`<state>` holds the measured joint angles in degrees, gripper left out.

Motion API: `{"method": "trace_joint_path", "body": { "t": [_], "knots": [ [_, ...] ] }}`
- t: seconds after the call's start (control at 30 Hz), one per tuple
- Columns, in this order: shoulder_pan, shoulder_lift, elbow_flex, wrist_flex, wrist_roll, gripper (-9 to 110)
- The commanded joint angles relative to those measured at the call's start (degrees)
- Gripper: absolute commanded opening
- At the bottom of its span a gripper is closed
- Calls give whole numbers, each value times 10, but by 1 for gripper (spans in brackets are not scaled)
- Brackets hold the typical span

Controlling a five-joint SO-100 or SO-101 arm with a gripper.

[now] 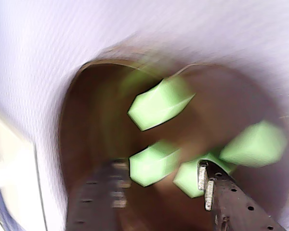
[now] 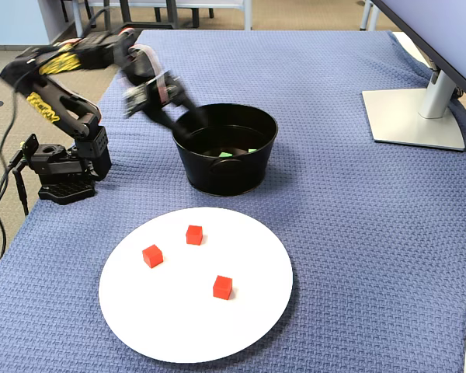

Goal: Pick up the green cubes from the white plate and place them in the black recipient

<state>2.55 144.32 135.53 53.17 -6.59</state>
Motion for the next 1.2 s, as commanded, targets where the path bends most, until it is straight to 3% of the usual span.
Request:
{"method": "trace_joint_path", "body": {
  "t": [0.0,0.27,0.53,1.17],
  "knots": [
    [20,163,101,30,9,3],
    [15,311,224,127,53,0],
    [-4,315,308,76,37,0],
    [7,316,325,57,63,0]
  ]
}}
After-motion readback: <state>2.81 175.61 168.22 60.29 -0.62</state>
